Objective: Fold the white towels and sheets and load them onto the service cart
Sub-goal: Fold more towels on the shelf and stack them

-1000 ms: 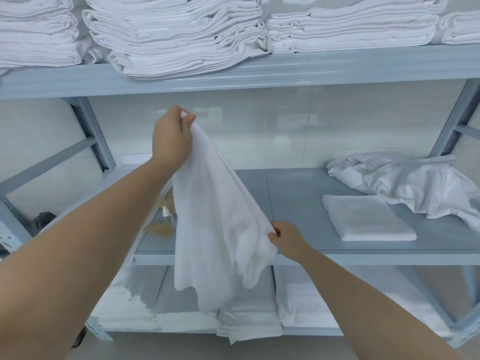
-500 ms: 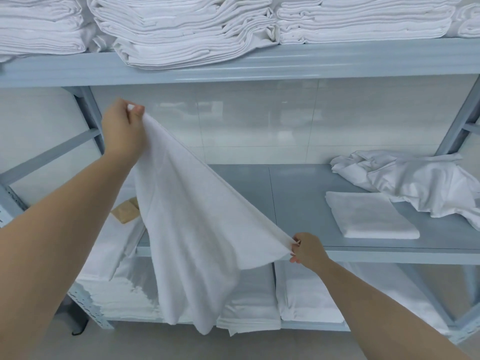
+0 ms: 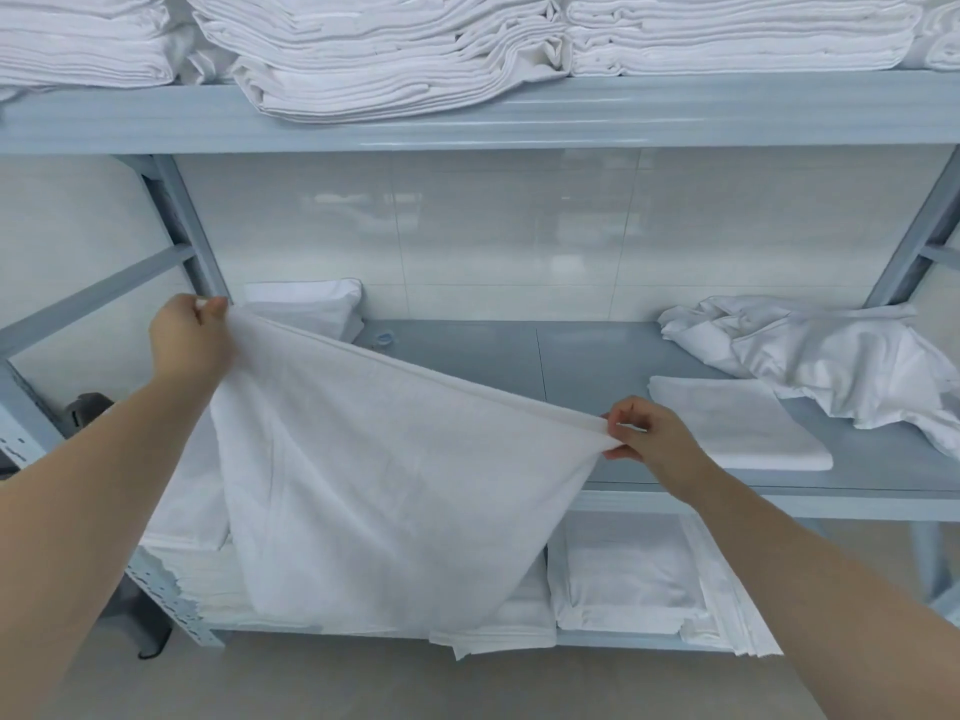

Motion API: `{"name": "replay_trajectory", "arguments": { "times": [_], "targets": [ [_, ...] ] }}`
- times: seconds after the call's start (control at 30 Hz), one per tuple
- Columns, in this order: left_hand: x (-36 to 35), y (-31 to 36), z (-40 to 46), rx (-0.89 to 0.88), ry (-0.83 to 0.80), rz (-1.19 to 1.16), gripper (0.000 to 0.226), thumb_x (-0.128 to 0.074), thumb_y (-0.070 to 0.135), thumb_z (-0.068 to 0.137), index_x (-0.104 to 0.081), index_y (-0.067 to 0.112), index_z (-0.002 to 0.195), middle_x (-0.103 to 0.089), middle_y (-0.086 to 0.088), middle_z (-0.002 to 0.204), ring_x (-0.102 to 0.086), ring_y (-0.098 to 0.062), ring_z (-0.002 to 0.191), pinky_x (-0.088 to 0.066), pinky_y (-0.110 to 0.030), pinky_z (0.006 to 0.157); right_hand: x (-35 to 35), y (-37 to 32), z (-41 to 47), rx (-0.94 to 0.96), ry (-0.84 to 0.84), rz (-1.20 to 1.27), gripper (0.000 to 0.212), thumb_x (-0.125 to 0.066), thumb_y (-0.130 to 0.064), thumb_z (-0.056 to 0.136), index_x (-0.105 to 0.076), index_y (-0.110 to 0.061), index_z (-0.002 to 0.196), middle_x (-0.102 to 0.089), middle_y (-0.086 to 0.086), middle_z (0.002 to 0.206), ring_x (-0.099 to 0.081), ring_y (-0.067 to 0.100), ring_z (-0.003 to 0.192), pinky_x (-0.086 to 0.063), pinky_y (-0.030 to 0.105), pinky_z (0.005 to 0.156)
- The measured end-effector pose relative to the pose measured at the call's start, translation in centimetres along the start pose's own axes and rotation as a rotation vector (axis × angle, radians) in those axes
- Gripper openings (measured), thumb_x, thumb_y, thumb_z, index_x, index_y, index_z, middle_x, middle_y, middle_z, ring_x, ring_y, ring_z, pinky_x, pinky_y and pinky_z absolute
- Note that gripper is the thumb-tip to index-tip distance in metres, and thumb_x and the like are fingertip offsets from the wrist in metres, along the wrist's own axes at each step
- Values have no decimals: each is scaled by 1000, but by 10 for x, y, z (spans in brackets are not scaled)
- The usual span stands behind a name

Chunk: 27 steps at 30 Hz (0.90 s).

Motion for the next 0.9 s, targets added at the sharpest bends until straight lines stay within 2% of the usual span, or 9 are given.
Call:
{"name": "replay_trajectory", "arguments": {
  "times": [0.17,0.3,0.37,0.47,0.53,0.7,0.8,0.87,0.9],
  "targets": [
    [-7,-8,-9,41,-35,-27,28,-41,23,101,-53,0,90,-48,-15,82,-46,-29,81,-32,-37,71,4,1,10,21,-6,-320,32,-39,19,91,-63,1,80,-60,13,88,-62,10,64,-52,13,63],
    [-11,-10,-10,64,-62,-82,27,-42,25,101,-54,3,92,-50,-14,85,-46,-26,82,-34,-36,73,16,5,14,-20,15,-427,30,-41,15,89,-66,0,82,-67,17,90,-63,25,73,-51,34,82],
    [-12,-11,-10,74,-82,-103,27,-43,26,100,-55,3,91,-51,-13,85,-47,-26,82,-36,-36,74,21,5,13,-32,29,-511,30,-46,9,87,-67,-8,74,-71,15,84,-64,22,72,-46,23,76],
    [-15,-14,-11,77,-119,-119,27,-46,26,100,-58,3,93,-53,-13,88,-47,-26,83,-36,-35,75,22,0,10,28,5,-669,14,-69,-15,84,-63,-14,71,-65,1,76,-57,18,70,-38,13,65],
    [-19,-18,-13,78,-138,-134,26,-49,26,99,-59,5,90,-53,-11,82,-47,-25,78,-36,-34,71,24,-3,9,99,6,-742,20,-76,-18,80,-58,-14,71,-59,-2,73,-53,17,68,-37,9,64],
    [-30,-28,-19,95,-204,-176,30,-55,27,95,-61,-1,84,-49,-6,69,-45,-23,69,-34,-31,58,39,-8,13,76,216,-572,18,-65,-7,88,-54,-7,74,-56,10,65,-61,12,57,-39,12,54],
    [-36,-25,-19,103,-250,-245,19,-58,25,95,-64,12,83,-58,-4,78,-53,-25,78,-50,-35,69,47,-24,22,133,334,-628,11,-59,-10,92,-52,-6,84,-59,11,72,-54,24,70,-31,28,62],
    [-36,-18,-16,102,-223,-321,16,-58,26,94,-64,14,85,-58,-8,84,-54,-23,80,-52,-43,81,55,-46,29,234,454,-605,10,-57,-12,93,-51,-13,86,-54,2,72,-48,23,73,-26,27,63],
    [-36,-15,-15,91,-198,-345,17,-58,27,94,-63,15,84,-57,-8,83,-53,-22,78,-51,-41,80,60,-56,31,286,519,-593,9,-58,-13,93,-51,-16,87,-52,-2,71,-47,22,73,-26,25,63]
  ]
}}
Point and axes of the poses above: each hand's wrist, its own z-axis towards the middle knuckle, its own x-axis out of the back of the hand, y = z × x, the point moved 3 cm from there along z, towards the middle knuckle
